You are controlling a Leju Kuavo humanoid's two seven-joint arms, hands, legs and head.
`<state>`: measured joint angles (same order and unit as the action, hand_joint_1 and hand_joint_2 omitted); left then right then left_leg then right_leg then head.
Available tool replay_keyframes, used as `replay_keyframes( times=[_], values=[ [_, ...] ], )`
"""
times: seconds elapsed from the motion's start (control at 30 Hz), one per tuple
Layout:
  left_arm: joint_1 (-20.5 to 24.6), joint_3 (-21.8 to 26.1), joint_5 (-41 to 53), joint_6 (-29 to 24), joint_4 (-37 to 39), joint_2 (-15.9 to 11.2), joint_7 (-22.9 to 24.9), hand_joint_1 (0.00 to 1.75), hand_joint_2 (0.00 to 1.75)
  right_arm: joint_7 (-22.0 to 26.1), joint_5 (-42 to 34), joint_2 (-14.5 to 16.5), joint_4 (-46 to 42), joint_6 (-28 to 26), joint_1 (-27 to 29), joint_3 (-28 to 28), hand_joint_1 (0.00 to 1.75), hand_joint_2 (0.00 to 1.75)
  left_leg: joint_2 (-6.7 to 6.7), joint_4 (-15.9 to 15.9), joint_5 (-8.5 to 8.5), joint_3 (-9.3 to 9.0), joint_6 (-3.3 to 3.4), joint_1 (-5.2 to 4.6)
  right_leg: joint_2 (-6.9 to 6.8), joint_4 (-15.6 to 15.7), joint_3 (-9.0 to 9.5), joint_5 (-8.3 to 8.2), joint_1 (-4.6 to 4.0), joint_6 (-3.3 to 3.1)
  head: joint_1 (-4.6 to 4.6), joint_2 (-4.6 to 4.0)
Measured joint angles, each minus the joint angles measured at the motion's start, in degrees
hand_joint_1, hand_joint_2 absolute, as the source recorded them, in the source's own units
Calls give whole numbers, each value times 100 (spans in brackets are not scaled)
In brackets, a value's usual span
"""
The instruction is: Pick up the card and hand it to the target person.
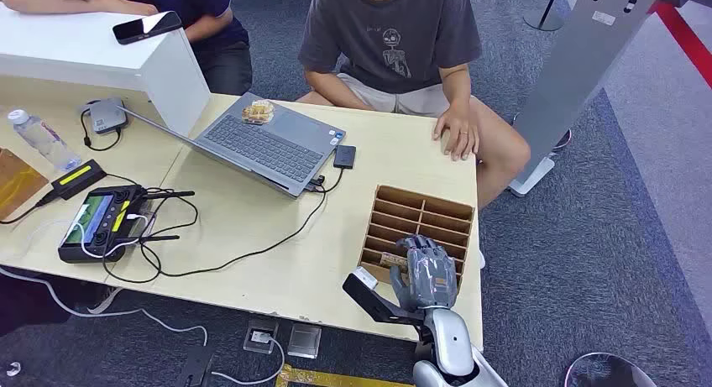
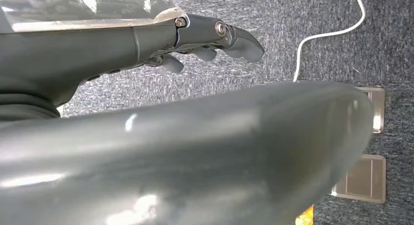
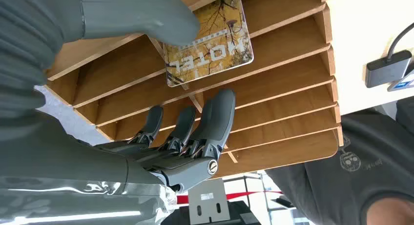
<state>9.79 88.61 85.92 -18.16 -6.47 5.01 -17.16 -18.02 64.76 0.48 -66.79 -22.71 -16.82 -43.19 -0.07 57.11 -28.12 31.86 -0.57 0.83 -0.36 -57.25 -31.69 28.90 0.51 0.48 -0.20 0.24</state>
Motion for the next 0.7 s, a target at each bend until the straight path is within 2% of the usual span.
replay_keyframes(
  times=[0.7],
  values=[
    [0, 0, 98, 29, 0, -2, -73, 0, 0, -190, 613, -28, 51, 153, 1, -13, 84, 175, 0, 0, 0, 1, 0, 0, 0, 0, -1, 0, 0, 0, -1, 0]
  ],
)
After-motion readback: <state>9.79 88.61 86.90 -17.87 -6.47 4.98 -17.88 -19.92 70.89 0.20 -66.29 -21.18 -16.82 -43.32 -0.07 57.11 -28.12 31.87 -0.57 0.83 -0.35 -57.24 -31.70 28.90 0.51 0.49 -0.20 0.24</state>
